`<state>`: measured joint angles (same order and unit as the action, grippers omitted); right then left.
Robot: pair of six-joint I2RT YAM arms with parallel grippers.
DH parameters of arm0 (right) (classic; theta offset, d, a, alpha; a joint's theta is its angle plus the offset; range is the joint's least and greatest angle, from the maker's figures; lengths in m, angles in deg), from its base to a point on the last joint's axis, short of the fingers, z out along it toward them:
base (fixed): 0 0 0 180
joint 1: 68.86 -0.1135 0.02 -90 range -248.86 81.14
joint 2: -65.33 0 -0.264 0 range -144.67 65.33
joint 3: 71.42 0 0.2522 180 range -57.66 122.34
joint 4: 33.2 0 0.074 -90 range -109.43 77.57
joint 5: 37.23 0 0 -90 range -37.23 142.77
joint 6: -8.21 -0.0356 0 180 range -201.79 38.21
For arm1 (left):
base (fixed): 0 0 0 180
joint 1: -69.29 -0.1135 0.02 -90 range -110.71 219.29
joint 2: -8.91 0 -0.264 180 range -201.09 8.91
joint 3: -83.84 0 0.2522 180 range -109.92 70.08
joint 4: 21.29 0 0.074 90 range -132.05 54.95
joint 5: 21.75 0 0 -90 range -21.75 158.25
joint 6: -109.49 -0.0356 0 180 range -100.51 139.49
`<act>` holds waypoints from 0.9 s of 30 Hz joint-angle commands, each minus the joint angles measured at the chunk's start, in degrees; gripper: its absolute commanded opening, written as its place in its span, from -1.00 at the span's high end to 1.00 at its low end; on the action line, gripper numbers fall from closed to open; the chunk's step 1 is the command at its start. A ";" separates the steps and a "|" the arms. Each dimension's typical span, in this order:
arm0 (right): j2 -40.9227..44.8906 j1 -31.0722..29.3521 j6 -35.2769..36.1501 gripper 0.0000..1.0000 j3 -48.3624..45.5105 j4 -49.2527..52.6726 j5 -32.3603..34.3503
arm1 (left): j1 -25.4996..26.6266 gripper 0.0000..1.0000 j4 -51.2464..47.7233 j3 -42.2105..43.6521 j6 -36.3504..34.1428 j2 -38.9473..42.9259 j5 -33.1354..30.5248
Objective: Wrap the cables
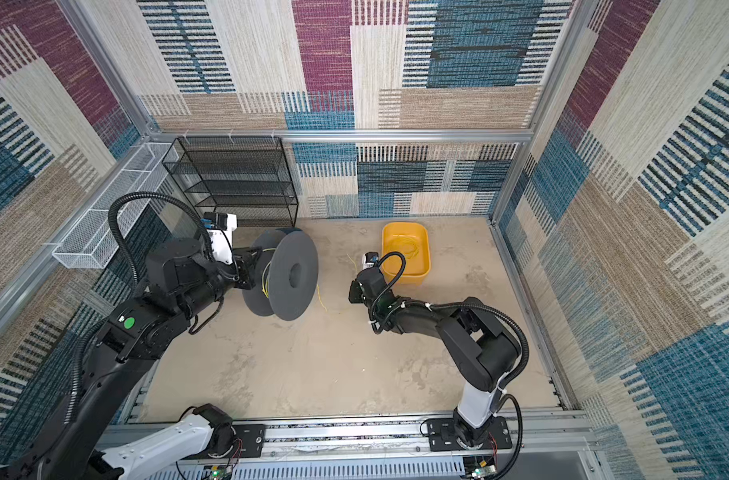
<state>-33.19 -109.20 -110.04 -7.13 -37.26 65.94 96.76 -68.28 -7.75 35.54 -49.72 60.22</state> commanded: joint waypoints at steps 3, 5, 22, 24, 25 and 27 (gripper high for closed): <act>4.71 -4.30 -0.14 1.00 -3.59 -2.41 7.35 | -1.19 1.00 14.21 0.71 3.28 -3.91 -8.92; 6.39 -7.41 0.23 1.00 -4.50 -1.81 10.20 | -1.36 1.00 16.91 1.14 3.62 -6.19 -11.41; 22.87 -22.75 17.41 1.00 5.21 -0.90 22.80 | 0.41 1.00 21.72 -2.60 1.17 -26.59 -14.39; 22.71 -22.71 20.98 1.00 7.32 -2.83 23.21 | 1.13 1.00 21.79 -1.13 0.74 -26.70 -13.38; 22.31 -22.55 22.64 1.00 8.58 -3.73 23.63 | 1.50 1.00 21.60 -0.25 0.65 -26.57 -12.52; 21.52 -22.09 26.24 1.00 10.89 -6.07 24.57 | 2.21 1.00 21.64 1.99 0.58 -25.63 -11.31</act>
<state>-11.12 -131.75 -91.52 1.37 -37.61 88.56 98.37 -49.94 -7.59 37.29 -76.30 46.78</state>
